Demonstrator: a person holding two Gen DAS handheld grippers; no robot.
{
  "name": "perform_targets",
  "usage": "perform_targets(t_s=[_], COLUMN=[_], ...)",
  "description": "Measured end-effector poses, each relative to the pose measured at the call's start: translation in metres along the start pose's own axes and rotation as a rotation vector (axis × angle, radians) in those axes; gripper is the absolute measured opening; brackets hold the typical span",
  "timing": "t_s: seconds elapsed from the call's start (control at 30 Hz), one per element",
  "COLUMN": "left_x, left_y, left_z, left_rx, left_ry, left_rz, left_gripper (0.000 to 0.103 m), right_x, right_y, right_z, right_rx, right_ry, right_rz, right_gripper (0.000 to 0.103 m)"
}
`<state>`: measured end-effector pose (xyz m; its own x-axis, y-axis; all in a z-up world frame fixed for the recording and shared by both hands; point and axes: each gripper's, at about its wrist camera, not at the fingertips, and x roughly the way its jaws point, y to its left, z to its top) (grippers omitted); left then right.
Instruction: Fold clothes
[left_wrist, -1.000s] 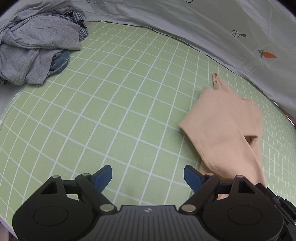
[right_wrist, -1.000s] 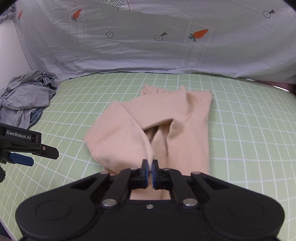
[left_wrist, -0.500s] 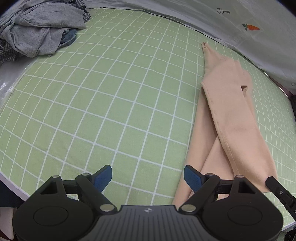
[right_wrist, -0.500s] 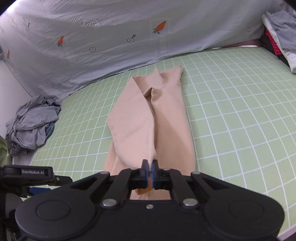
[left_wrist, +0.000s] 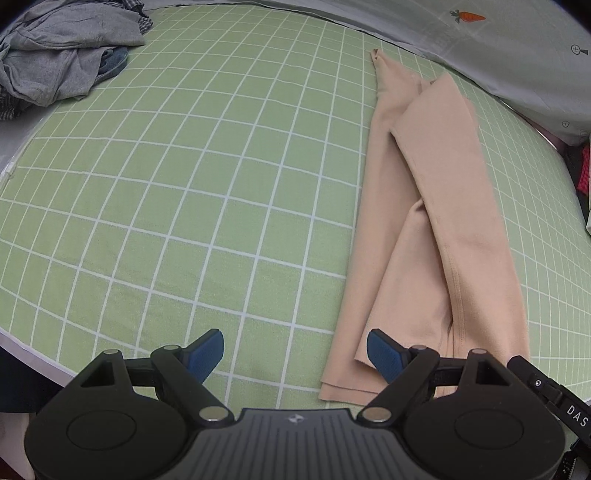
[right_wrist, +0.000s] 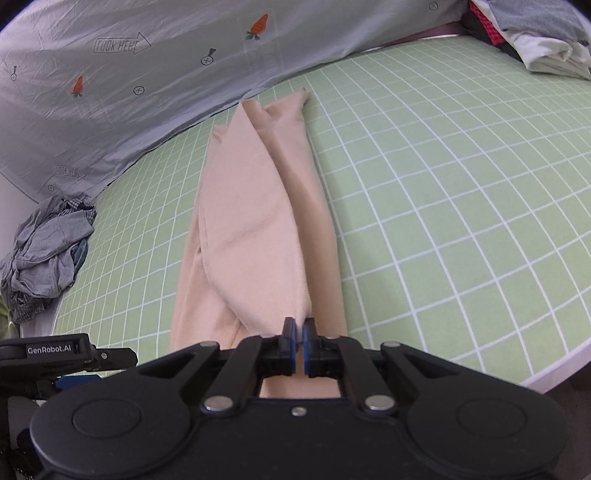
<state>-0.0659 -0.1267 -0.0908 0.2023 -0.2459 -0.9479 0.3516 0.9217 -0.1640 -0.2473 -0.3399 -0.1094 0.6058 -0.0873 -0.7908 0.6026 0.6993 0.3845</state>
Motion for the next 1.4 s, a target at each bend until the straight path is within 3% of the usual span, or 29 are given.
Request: perform_targets(t_s=[0.17,0.3,0.47,0.7,0.9,1.0,1.1,1.17,1.33,1.4], left_x=[0.002,0.003,0.009,0.016,0.015,0.013,0.012,0.012,0.010,0.012], left_y=[0.000,-0.003,-0.012,-0.024,-0.018,-0.014,-0.009,-0.006,-0.003,-0.005], left_z=[-0.009,-0.012,-0.012,-0.008,-0.006,-0.007,-0.006,-0.005,-0.004,-0.004], left_rx=[0.002,0.008,0.029,0.057,0.077,0.088,0.095,0.095,0.099,0.100], left_ry=[0.020,0.031,0.050,0.061,0.065,0.064,0.063,0.064,0.064,0.068], left_rz=[0.018,0.035,0.050,0.061,0.073,0.077,0.074,0.068,0.043,0.035], left_gripper=[0.085,0.085,0.085,0.085,0.085,0.085,0.085,0.085,0.085,0.085], right_x=[0.007,0.009,0.002,0.001,0.016,0.030,0.039,0.035,0.008,0.009], right_y=[-0.018,-0.020,-0.013,0.009,0.038,0.050,0.052,0.049,0.030,0.022], right_z=[-0.007,-0.009,-0.004,0.001,0.001,-0.003,-0.010,-0.009,0.003,0.004], right_rx=[0.106,0.085,-0.002,-0.174,-0.267,-0.304,-0.319,-0.295,-0.109,-0.059], right_ry=[0.058,0.068,0.026,-0.008,-0.030,0.006,0.034,0.034,-0.013,0.001], right_rz=[0.027,-0.017,-0.078,-0.091,-0.045,-0.034,-0.063,-0.043,0.110,0.107], right_gripper=[0.002,0.005,0.033,0.041,0.040,0.040,0.022,0.004,0.004,0.004])
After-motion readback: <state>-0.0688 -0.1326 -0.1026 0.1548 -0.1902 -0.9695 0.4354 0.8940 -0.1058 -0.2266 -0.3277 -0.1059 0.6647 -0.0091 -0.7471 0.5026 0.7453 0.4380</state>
